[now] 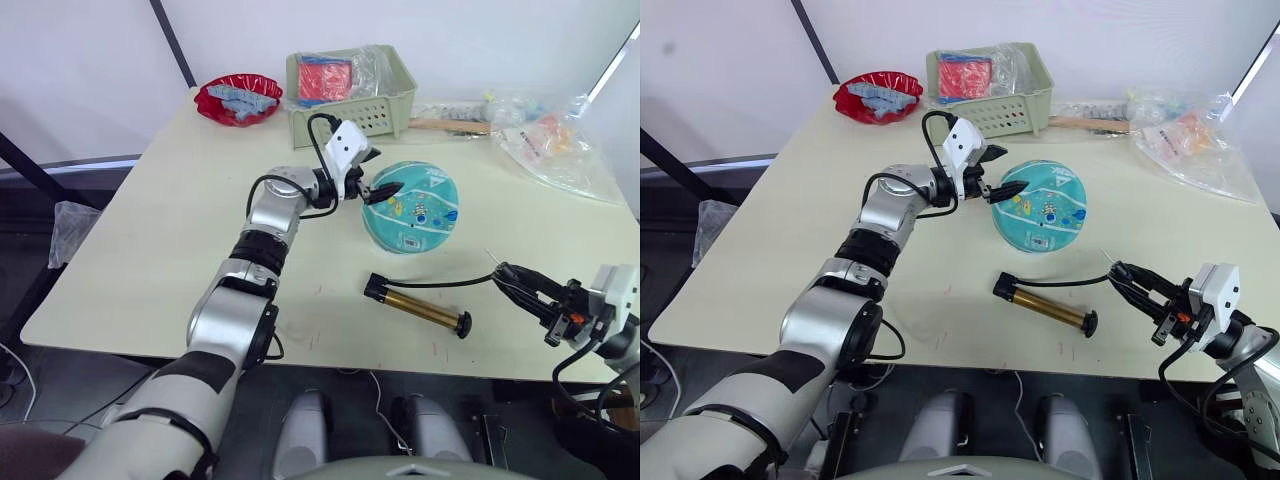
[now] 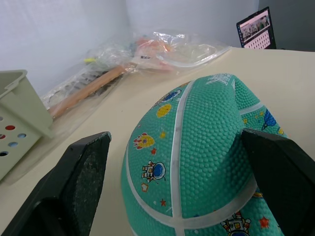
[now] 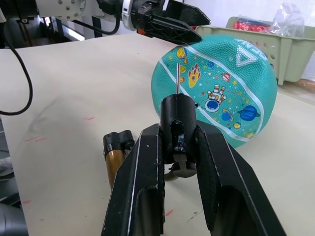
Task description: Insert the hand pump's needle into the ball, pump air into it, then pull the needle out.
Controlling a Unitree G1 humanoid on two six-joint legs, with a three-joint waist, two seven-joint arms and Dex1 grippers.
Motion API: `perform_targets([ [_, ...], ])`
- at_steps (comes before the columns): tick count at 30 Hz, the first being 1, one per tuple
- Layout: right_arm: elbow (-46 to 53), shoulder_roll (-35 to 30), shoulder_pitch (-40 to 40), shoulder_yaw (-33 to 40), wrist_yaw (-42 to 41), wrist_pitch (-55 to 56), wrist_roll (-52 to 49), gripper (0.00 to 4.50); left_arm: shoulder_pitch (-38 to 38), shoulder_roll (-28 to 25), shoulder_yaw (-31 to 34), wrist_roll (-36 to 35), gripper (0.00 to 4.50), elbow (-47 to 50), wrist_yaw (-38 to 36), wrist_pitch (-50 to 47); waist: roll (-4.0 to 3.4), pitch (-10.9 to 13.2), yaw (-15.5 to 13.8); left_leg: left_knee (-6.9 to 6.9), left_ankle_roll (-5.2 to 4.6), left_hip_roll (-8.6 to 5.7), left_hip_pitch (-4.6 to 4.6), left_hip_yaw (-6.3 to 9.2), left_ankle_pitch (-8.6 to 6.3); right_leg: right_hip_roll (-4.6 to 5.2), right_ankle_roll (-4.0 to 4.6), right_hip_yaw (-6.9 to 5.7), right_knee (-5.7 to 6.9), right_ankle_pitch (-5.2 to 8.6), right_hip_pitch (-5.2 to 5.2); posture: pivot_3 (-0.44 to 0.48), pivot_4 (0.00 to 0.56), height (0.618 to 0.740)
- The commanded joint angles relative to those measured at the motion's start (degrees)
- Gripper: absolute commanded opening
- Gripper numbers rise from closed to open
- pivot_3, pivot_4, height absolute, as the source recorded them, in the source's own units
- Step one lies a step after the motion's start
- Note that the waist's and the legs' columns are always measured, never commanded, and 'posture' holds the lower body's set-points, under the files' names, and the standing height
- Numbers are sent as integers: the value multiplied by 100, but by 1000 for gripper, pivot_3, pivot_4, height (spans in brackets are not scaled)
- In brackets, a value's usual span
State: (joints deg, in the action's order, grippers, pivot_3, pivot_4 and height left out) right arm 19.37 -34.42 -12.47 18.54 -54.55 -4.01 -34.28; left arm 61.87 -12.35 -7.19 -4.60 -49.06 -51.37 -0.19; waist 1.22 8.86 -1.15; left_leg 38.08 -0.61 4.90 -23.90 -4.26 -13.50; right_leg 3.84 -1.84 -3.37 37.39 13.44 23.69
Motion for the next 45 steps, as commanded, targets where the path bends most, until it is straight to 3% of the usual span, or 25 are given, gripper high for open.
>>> perform_targets([
  [1, 249, 32, 63, 157, 114, 105, -53, 349, 81, 61, -52, 80, 4461, 16, -77, -88, 0, 0, 1, 0, 0, 0, 0, 0, 0, 0, 0, 0, 0, 0, 0, 0, 150, 735],
  [22, 234, 140, 266, 5, 280, 197, 78, 349, -395, -225, -137, 96, 4461, 1030, -411, -297, -1, 4, 27, 0, 0, 0, 0, -1, 0, 0, 1, 2, 5, 0, 2, 0, 150, 735],
  [37, 314, 185, 327, -48, 340, 150, 135, 349, 139, 149, -54, 367, 4461, -232, 498, -370, 0, 4, 26, 2, 0, 0, 0, -1, 0, -1, 0, 2, 7, 0, 2, 0, 150, 735],
  [38, 326, 186, 338, -58, 352, 136, 139, 349, 151, 166, -56, 384, 3919, -296, 545, -346, 0, 4, 27, 3, 0, 0, 0, -1, 0, -1, 0, 2, 8, 0, 2, 0, 150, 735],
  [40, 368, 178, 375, -85, 412, 62, 139, 349, 147, 207, -58, 391, 3335, -357, 587, -304, 0, 4, 29, 3, 0, 0, 1, -1, 0, -1, 0, 2, 8, 0, 2, 0, 150, 735],
  [42, 436, 152, 401, -120, 502, -46, 134, 349, 103, 253, -56, 376, 2325, -323, 605, -283, 0, 4, 30, 3, 0, 0, 1, -1, 0, -1, 0, 2, 10, 0, 2, 0, 150, 735],
  [45, 585, 92, 491, -222, 780, -441, 124, 349, -61, 355, -56, 343, 1320, -78, 665, -330, 0, 4, 30, 5, 0, 0, 1, -1, 0, -1, 0, 2, 12, 0, 3, 0, 150, 735],
])
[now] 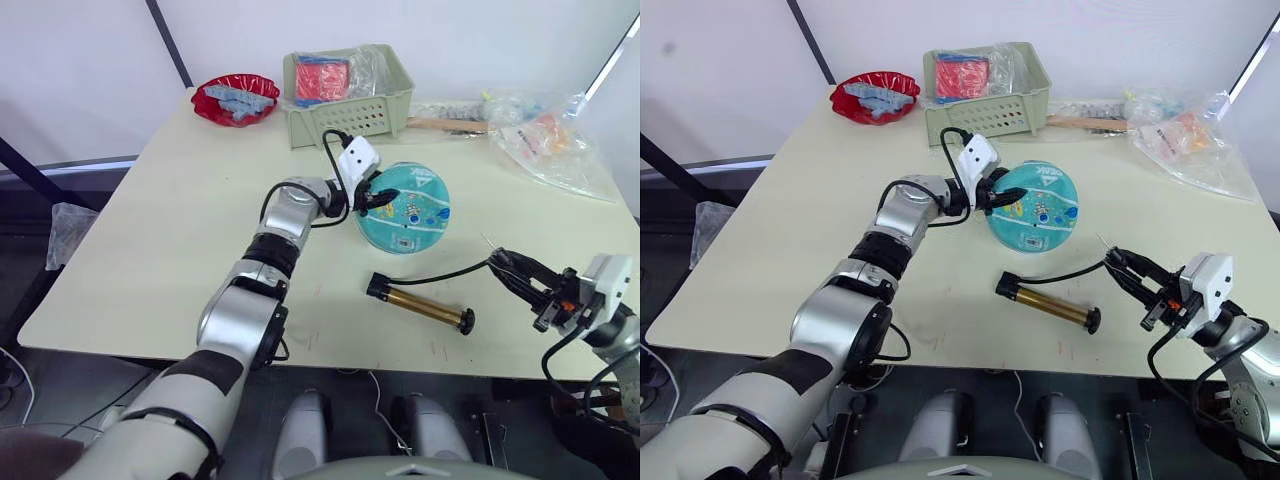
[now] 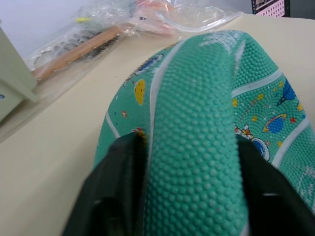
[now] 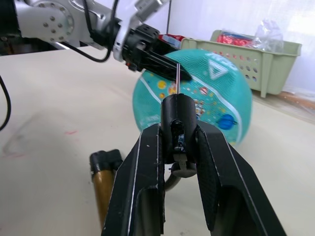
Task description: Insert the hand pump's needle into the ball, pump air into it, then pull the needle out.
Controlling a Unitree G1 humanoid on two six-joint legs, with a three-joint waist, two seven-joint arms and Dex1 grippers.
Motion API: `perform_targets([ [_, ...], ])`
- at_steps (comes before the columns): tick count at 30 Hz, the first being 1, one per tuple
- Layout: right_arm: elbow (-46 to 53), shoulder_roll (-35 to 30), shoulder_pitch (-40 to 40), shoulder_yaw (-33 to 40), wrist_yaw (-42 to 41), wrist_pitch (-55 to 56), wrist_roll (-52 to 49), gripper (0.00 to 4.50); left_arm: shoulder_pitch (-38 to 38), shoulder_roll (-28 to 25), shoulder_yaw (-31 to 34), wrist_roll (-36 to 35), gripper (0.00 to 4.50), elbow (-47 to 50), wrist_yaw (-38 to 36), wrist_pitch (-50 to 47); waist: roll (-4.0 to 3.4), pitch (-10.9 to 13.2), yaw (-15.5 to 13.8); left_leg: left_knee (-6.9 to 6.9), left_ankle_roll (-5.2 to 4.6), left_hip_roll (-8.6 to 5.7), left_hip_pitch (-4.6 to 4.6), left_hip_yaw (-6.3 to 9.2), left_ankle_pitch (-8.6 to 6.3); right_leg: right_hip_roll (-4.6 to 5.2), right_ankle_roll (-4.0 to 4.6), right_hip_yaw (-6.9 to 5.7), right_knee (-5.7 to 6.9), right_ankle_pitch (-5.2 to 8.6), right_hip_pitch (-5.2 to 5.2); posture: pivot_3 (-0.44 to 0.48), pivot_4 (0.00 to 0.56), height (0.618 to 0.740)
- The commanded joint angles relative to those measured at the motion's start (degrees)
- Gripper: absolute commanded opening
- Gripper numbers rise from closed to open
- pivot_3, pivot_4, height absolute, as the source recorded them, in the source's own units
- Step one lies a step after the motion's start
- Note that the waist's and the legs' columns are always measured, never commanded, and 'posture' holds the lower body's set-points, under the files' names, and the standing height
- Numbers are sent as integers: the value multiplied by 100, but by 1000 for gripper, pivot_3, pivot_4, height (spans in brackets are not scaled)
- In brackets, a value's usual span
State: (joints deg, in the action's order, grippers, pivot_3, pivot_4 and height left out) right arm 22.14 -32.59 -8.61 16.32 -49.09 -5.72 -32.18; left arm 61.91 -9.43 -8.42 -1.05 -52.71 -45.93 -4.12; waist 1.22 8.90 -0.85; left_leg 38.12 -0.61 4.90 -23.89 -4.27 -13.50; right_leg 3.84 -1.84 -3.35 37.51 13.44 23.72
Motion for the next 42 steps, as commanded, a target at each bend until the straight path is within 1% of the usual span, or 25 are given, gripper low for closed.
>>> perform_targets([
  [1, 370, -120, 146, -36, 319, -430, -99, 349, -121, 92, 66, -26, 1108, 377, 136, 42, 0, 0, 1, 0, 0, 0, 0, 0, 0, 0, 0, 0, 1, 0, 0, 0, 150, 735],
  [3, 494, -181, 269, -105, 471, -734, -136, 349, -227, 136, 58, -46, 705, 562, 154, -20, 0, 0, 0, 0, 0, 0, 0, 0, 0, 0, 2, 1, 2, -1, 0, 0, 150, 735],
  [6, 642, -294, 503, -206, 693, -1203, -174, 349, -369, 170, 41, -32, 242, 793, 233, -90, 0, 0, -6, 2, 0, 0, 0, 0, 0, 0, 5, 2, 3, -2, 0, 0, 150, 735],
  [12, 817, -709, 999, -560, 1148, -2263, 80, 349, -643, 245, -15, -3, 171, 1219, 390, -202, 0, 0, -11, 3, 0, 0, -1, 1, 0, 1, 12, 1, 2, -7, 0, 0, 150, 735],
  [15, 847, -828, 1187, -657, 1289, -2599, 152, 349, -731, 264, -43, 7, 171, 1368, 430, -259, 0, 0, -12, 4, 0, 0, -1, 1, 0, 1, 12, 1, 2, -7, 0, 0, 150, 735],
  [17, 806, -991, 1464, -779, 1285, -2944, 142, 349, -808, 282, -74, 28, 171, 1472, 478, -295, 0, 0, -4, 4, 0, 0, -2, 2, 0, 1, 12, 1, 2, -7, 0, 0, 150, 735],
  [21, 505, -1425, 2091, -1196, 1008, -3521, 244, 349, -914, 328, -134, 79, 170, 1668, 566, -268, 1, 0, -3, 9, 0, 0, -1, -1, 0, 1, 13, 4, 7, -8, 2, 0, 150, 735],
  [25, 263, -1619, 2602, -1487, 754, -3777, 301, 349, -931, 339, -148, 130, 164, 1669, 621, -218, 0, 0, -13, 9, 0, 0, -7, 4, 0, 1, 18, -1, 2, -10, 1, 0, 150, 735],
  [30, -133, -1988, 3509, -2067, 188, -4429, 298, 349, -1003, 331, -190, 143, 94, 1683, 567, -160, 0, 0, 8, 15, 0, -1, -8, -1, 0, 3, 18, 4, 9, -11, 7, 0, 150, 735],
  [36, -601, -2004, 4530, -2643, -157, -5167, 327, 349, -1001, 363, -248, 205, 64, 1656, 552, -79, 0, 1, -9, 15, -1, -1, -13, -1, 0, 4, 21, 3, 9, -12, 12, 0, 150, 735],
  [37, -633, -2009, 4604, -2695, -202, -5213, 338, 349, -1003, 368, -248, 211, 64, 1655, 553, -74, 0, 1, -9, 16, 0, -1, -14, 2, 0, 4, 21, 1, 10, -12, 12, 0, 150, 735],
  [39, -806, -2140, 4935, -3076, -516, -5255, 510, 349, -1028, 379, -278, 236, 64, 1647, 530, -46, 0, 0, -8, 17, -1, -1, -16, 1, 0, 4, 21, 1, 11, -12, 14, 0, 150, 735],
  [42, -1050, -2168, 5344, -3409, -793, -5270, 713, 349, -1055, 397, -297, 255, 64, 1648, 513, -36, -1, 0, -2, 19, 0, -1, -17, 2, 0, 4, 21, 0, 12, -12, 15, 0, 150, 735],
])
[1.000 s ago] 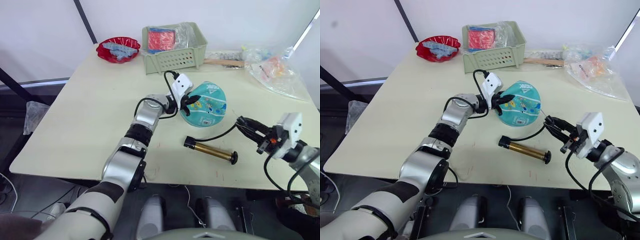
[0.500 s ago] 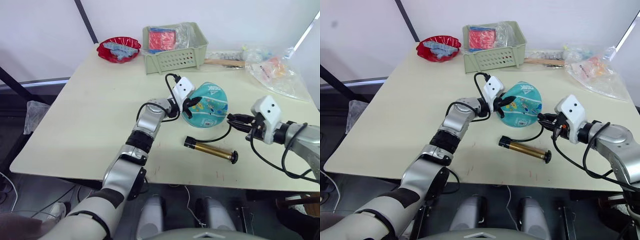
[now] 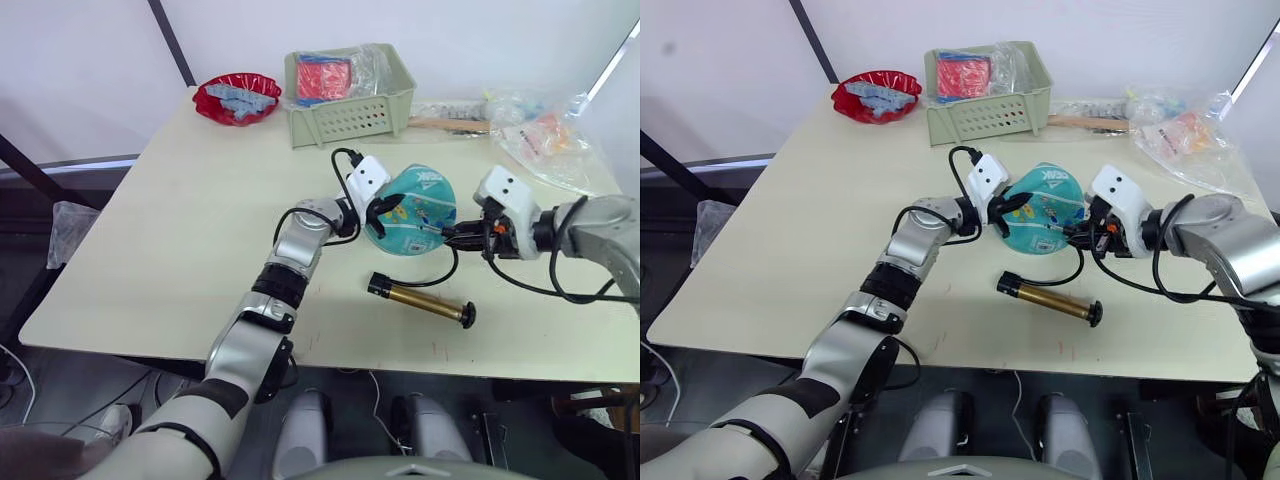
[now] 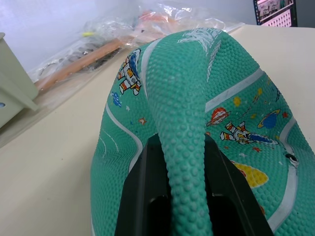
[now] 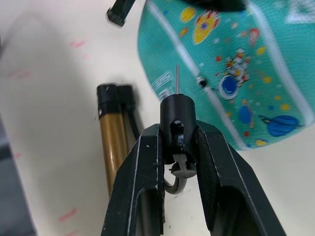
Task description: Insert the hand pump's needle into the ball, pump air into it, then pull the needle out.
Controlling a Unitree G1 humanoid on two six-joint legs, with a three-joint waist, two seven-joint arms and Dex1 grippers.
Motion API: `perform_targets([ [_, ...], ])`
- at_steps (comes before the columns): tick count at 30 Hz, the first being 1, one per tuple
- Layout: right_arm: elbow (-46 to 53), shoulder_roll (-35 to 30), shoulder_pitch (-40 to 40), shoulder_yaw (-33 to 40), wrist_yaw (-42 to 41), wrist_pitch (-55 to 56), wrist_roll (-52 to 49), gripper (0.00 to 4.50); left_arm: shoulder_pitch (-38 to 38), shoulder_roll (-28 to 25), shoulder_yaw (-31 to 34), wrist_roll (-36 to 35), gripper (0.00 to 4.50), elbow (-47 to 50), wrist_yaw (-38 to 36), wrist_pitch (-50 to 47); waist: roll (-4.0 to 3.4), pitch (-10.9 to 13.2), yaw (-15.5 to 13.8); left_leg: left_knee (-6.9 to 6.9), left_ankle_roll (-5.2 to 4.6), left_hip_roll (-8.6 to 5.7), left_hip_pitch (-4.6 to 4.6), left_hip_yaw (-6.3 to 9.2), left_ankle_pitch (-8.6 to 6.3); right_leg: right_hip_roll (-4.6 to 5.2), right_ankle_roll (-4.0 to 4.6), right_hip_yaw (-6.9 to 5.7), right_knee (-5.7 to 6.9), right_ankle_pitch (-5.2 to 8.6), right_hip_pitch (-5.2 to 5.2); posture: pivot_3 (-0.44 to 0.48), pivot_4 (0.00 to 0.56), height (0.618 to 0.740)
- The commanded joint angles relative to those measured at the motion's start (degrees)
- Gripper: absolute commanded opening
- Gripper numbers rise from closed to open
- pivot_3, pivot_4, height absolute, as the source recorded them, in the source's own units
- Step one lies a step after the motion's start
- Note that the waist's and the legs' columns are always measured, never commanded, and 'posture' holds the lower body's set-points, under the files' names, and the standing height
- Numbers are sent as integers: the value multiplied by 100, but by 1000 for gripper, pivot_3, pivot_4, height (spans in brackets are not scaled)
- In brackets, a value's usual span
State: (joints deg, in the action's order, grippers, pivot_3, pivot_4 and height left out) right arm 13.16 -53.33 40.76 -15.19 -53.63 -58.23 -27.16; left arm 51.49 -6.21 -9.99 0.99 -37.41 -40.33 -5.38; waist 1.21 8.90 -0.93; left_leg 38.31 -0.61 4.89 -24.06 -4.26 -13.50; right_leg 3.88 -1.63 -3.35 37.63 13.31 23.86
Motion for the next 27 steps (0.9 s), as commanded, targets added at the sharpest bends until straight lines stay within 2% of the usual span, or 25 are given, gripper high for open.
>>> perform_targets([
  [1, -222, -94, 532, -353, -434, -18, 265, 349, -21, 79, -147, 51, 64, 124, -53, 88, 0, 0, 4, 0, 0, 0, -1, -1, 0, 0, 0, 0, 0, 0, 1, 0, 150, 735],
  [7, -766, -62, 1261, -1007, -1069, 53, 726, 349, -7, 104, -177, 62, 64, 64, -57, 127, -1, 0, -3, 0, 0, 0, -5, 0, 0, 2, 0, -2, 0, 0, 4, 0, 150, 735],
  [14, -1421, 133, 1766, -1497, -1412, 293, 1364, 349, -65, 124, -203, 55, 64, 107, -21, 115, -2, 0, -1, 2, 0, 0, -8, 0, 0, 3, 0, -4, 2, 0, 6, 0, 150, 735],
  [27, -1850, 447, 1796, -1462, -1612, 563, 1882, 349, -91, 125, -207, 56, 64, 137, -10, 96, -3, -1, -4, 2, 1, -1, -10, 0, 0, 3, -1, -8, 3, -1, 6, 0, 150, 735],
])
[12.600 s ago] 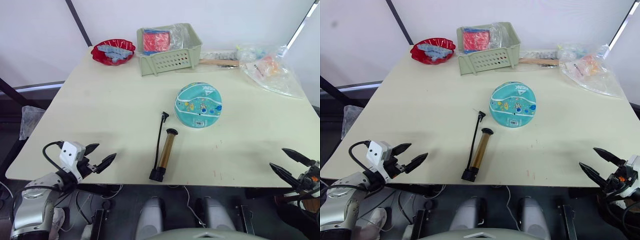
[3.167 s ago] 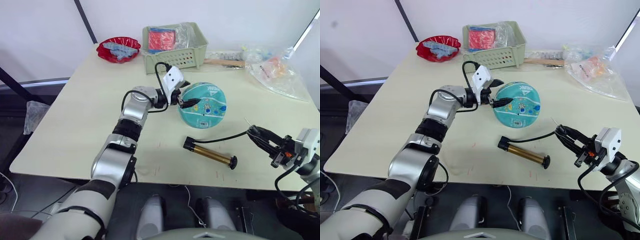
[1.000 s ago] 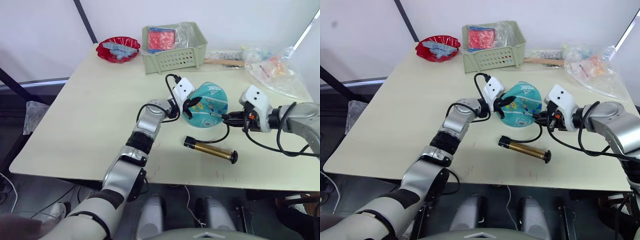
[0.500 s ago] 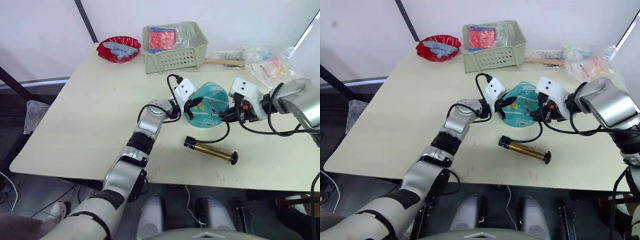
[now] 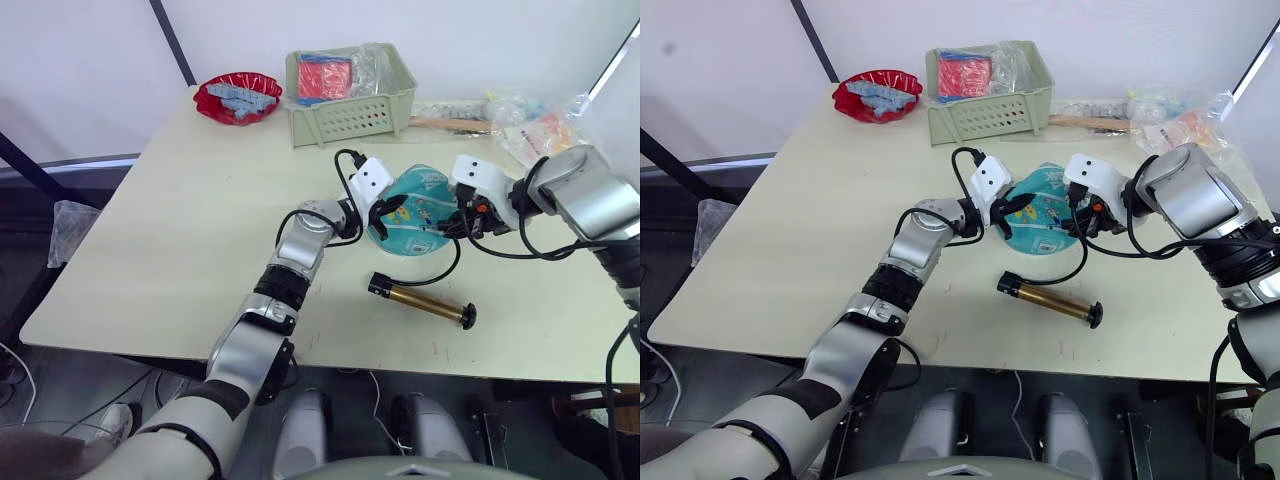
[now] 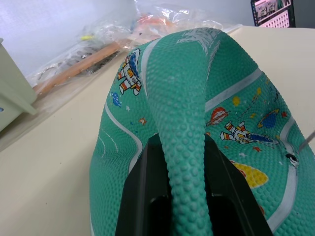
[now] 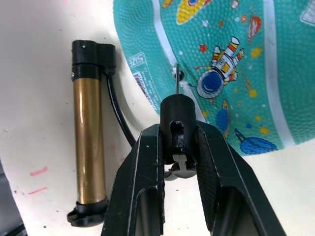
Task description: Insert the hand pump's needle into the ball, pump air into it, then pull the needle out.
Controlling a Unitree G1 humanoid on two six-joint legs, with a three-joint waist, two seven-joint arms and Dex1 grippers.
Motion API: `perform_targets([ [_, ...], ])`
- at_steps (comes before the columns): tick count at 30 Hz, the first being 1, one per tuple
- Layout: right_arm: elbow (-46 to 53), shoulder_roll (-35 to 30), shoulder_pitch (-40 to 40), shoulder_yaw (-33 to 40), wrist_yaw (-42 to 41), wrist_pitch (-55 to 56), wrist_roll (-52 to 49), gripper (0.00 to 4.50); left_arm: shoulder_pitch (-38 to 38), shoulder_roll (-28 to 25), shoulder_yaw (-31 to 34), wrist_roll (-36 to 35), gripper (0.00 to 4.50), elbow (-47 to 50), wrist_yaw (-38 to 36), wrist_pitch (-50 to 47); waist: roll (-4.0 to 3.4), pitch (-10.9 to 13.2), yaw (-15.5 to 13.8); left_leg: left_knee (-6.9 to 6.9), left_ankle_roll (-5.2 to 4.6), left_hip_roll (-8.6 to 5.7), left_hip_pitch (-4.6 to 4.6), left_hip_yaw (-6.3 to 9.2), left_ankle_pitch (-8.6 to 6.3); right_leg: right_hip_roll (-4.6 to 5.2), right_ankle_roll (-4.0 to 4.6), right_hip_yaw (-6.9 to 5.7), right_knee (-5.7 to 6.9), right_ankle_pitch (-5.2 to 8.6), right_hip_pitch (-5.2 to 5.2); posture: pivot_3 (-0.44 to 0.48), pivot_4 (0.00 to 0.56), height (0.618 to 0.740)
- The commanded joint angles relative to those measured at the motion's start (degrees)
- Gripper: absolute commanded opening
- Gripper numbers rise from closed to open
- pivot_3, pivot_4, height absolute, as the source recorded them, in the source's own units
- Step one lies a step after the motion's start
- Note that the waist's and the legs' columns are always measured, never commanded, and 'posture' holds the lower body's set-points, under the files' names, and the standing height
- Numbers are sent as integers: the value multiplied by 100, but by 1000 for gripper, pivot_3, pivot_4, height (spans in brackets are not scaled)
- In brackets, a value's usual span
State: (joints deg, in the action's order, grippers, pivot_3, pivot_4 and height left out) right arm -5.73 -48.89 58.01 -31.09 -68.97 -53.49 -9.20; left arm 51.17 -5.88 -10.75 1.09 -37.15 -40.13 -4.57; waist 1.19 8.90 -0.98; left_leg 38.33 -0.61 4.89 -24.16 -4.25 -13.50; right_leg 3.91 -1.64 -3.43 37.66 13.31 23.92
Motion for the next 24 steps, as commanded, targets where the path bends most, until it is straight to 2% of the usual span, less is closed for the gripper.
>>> perform_targets([
  [1, 38, 6, 62, 130, -95, 103, 108, 349, -56, 94, -132, 45, 64, 112, -31, 11, 0, 0, 1, 0, 0, 0, 0, 0, 0, 0, 0, 0, 0, 0, 0, 0, 150, 735],
  [24, -120, 140, -97, 248, -159, 411, 456, 349, -91, 64, -166, 57, 64, 142, -94, -31, 0, 0, 4, 0, 0, 0, 0, 0, 0, 0, 0, -1, 0, 0, 0, 0, 150, 735],
])
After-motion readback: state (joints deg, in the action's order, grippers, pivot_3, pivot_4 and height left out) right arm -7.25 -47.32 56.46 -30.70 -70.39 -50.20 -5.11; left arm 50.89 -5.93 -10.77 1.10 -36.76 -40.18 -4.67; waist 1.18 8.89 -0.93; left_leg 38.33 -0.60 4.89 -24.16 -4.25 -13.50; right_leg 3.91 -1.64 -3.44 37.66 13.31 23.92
